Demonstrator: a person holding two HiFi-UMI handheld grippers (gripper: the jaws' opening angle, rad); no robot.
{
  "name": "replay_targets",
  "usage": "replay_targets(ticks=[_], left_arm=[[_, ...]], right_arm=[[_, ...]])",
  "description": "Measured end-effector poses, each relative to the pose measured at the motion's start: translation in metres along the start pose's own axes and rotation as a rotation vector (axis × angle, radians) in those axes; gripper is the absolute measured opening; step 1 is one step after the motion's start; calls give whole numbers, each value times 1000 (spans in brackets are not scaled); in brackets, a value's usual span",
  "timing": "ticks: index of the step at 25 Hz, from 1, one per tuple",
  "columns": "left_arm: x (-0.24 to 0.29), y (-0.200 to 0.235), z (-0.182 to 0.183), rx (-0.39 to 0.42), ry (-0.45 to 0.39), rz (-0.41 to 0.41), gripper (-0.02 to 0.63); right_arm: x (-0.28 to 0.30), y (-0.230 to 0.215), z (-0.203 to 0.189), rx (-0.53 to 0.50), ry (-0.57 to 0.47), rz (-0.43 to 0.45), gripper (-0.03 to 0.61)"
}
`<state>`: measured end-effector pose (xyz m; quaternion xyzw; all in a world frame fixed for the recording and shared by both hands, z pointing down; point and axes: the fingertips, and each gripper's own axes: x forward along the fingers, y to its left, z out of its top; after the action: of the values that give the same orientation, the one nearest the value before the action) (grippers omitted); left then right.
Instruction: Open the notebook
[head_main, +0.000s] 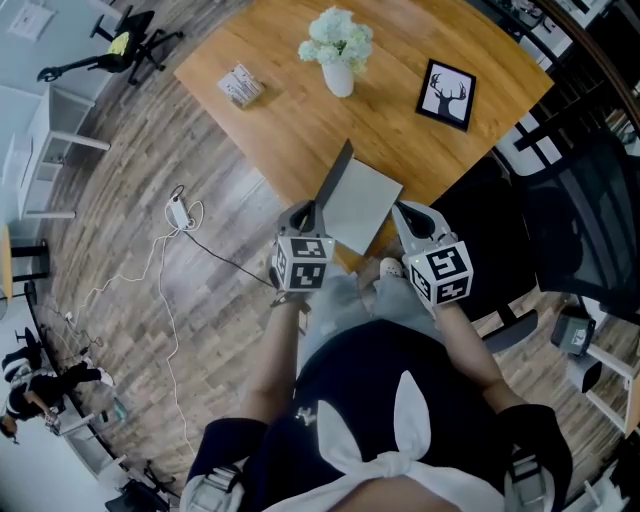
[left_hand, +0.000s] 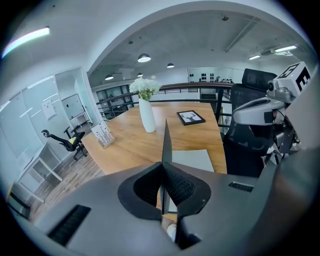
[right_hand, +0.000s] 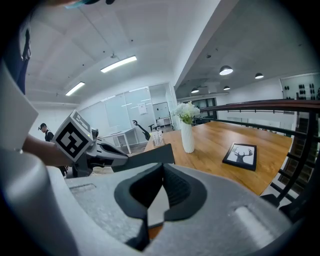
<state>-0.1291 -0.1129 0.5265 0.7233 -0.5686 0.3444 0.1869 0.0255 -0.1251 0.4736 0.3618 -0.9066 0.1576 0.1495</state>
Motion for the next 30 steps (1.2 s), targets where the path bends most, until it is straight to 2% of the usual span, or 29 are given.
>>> replay_targets(ticks=[20, 30], left_arm=[[23, 68, -8, 29, 23, -82, 23], [36, 93, -14, 14, 46, -145, 25]], right_arm=[[35, 11, 9, 55, -3, -142, -2], [46, 14, 3, 87, -3, -224, -2]])
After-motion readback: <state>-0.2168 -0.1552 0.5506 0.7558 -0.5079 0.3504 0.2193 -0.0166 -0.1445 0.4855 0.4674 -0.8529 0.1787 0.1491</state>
